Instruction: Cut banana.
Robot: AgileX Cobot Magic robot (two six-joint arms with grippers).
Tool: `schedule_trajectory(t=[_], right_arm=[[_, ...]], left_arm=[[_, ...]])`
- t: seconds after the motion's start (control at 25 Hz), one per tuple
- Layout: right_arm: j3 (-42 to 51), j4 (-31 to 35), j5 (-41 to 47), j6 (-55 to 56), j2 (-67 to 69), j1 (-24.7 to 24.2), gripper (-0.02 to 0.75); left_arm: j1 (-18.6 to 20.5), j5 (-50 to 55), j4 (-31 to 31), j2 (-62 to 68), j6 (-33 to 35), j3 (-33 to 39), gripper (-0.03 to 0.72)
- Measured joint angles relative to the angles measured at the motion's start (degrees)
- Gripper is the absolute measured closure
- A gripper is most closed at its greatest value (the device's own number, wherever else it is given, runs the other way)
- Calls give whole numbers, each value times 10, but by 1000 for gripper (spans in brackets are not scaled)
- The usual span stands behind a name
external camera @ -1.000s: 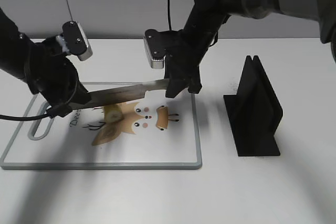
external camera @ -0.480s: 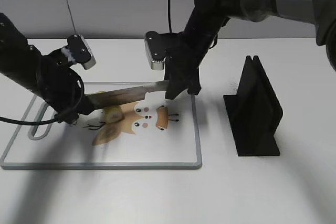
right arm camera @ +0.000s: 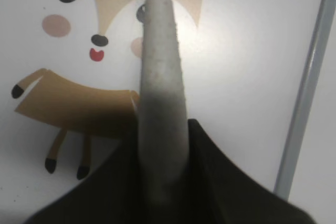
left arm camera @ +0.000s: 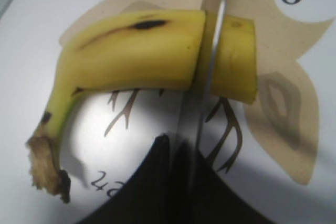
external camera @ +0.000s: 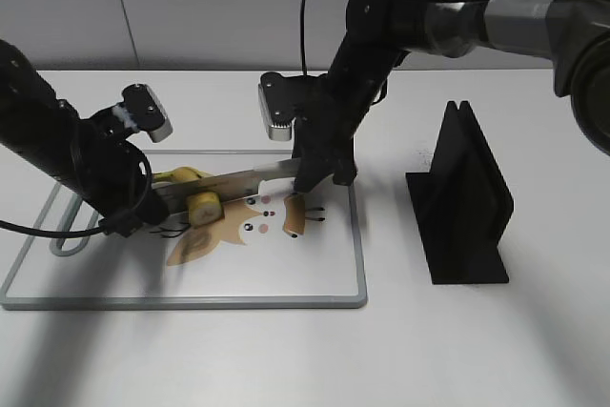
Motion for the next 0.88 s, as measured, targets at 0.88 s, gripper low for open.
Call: schedule_trajectory(t=[0.88], right_arm=[[-58,11,115,3,11,2,568]], left_arm=[[1,69,27,-43,-17,8,686]])
